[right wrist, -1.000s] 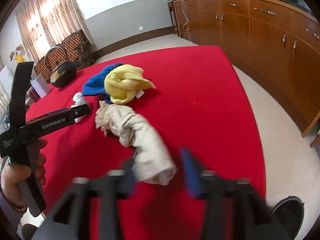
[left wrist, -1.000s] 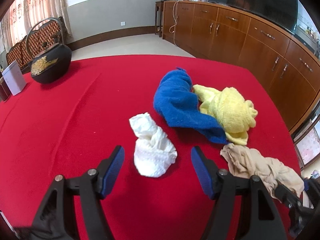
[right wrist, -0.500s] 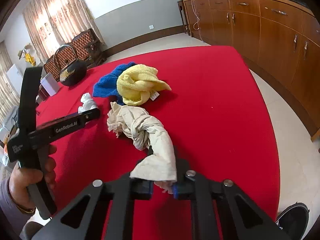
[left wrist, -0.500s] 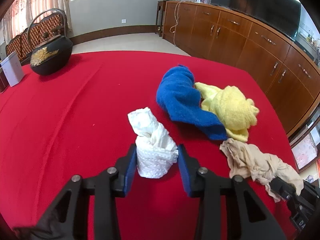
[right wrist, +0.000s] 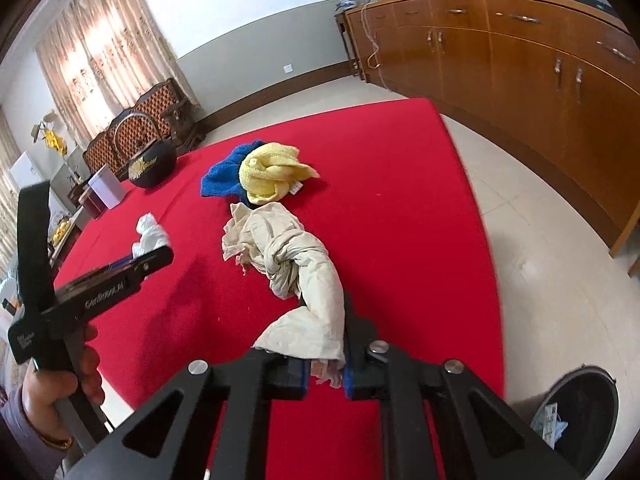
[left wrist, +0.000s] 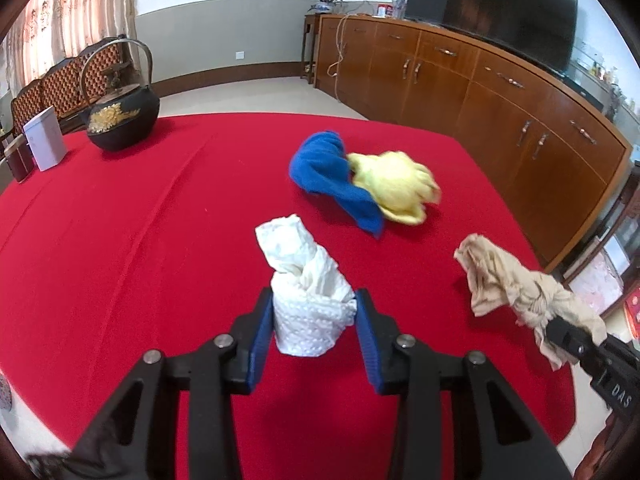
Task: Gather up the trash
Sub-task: 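Grasp the white sock with left tool while right tool grasps the beige cloth, then carry the white sock and beige cloth over the black bin and release both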
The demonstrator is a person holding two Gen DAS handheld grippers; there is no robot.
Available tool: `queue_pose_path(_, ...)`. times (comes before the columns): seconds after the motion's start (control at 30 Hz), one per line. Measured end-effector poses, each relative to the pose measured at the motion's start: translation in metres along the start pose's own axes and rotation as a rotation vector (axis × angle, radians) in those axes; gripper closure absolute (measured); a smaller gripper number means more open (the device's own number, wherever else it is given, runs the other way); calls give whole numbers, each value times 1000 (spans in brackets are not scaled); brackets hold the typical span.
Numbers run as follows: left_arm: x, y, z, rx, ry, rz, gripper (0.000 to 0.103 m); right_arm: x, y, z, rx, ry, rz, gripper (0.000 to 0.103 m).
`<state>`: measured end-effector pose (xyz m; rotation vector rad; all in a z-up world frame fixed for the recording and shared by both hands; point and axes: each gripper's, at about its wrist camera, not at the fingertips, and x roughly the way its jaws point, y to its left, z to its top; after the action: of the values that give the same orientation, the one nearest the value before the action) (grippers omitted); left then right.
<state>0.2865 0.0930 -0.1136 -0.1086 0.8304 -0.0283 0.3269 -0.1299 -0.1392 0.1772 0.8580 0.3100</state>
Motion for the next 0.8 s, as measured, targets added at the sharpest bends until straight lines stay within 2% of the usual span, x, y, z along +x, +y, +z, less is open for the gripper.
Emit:
queue_pose_path(0.23, -31, -15, -19, 12, -13, -52, 62, -48, -15, -18, 39, -40, -30, 91)
queue_pose_path(0.4, -51, -42, -34, 48, -17, -95, 62, -79, -35, -34, 76, -68, -62, 91)
queue_pose_path(0.67, -70, -109, -51, 135, -10, -208, 62, -136, -82, -64, 157, -109, -154, 91)
queue_pose_path(0.8, -75, -153, -60, 194, 11, -289, 62, -167, -117, -86, 220, -123, -225, 91)
